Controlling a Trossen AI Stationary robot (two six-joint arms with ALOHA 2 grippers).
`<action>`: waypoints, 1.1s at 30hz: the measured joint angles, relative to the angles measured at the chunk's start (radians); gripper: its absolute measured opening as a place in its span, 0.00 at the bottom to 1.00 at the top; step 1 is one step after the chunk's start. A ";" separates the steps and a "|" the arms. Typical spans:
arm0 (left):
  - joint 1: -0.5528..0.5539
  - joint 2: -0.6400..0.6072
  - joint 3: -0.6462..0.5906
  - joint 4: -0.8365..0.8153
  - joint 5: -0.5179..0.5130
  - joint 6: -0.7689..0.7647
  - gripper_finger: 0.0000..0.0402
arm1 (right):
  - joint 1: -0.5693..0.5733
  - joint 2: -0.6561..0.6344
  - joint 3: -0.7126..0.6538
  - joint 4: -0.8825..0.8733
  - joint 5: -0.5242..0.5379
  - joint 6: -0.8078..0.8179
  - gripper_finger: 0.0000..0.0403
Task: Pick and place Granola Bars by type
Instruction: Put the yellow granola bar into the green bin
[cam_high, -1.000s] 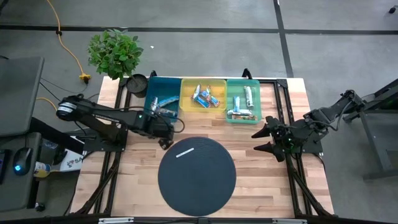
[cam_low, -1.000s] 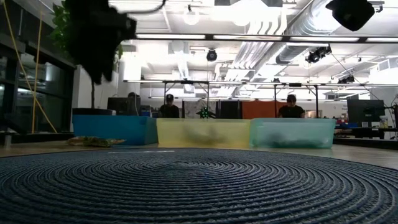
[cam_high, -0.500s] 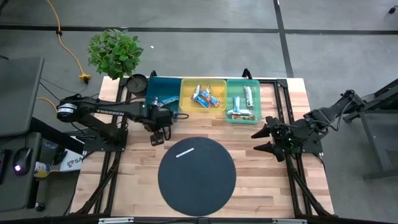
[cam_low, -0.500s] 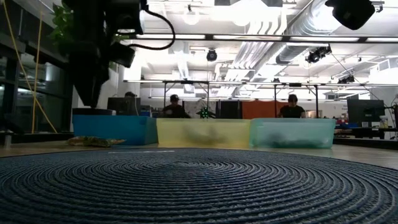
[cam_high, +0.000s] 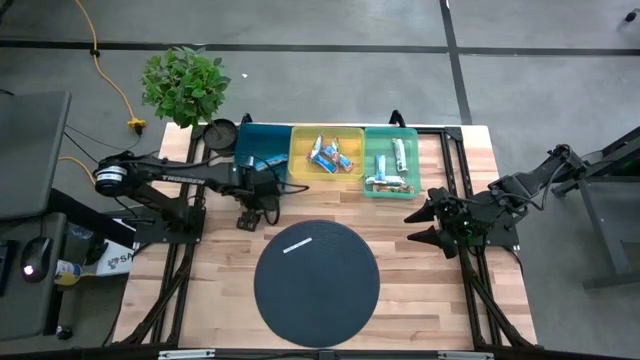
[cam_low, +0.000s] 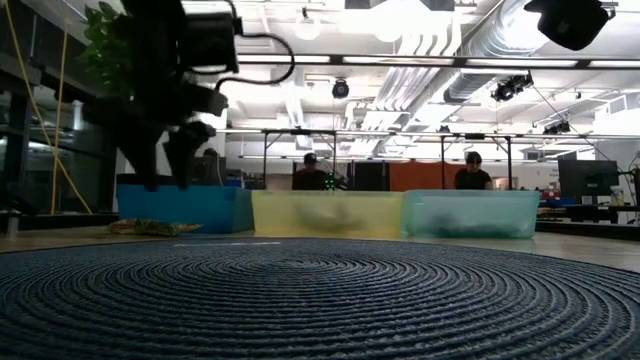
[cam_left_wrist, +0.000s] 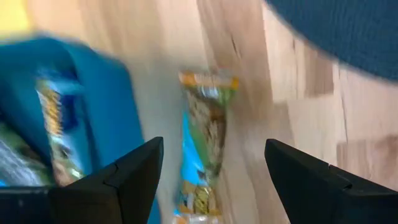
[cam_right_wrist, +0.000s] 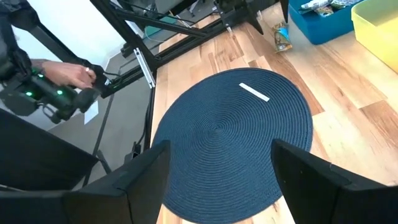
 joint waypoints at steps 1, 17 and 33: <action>0.001 0.000 -0.019 0.003 -0.006 0.002 0.69 | 0.000 0.000 0.000 0.000 0.000 0.000 0.65; 0.001 0.000 -0.168 0.112 -0.046 0.028 0.69 | 0.000 0.000 0.000 -0.001 0.003 0.037 0.65; 0.003 -0.005 -0.280 0.278 -0.005 -0.123 0.62 | 0.000 0.000 0.000 0.002 0.002 0.079 0.65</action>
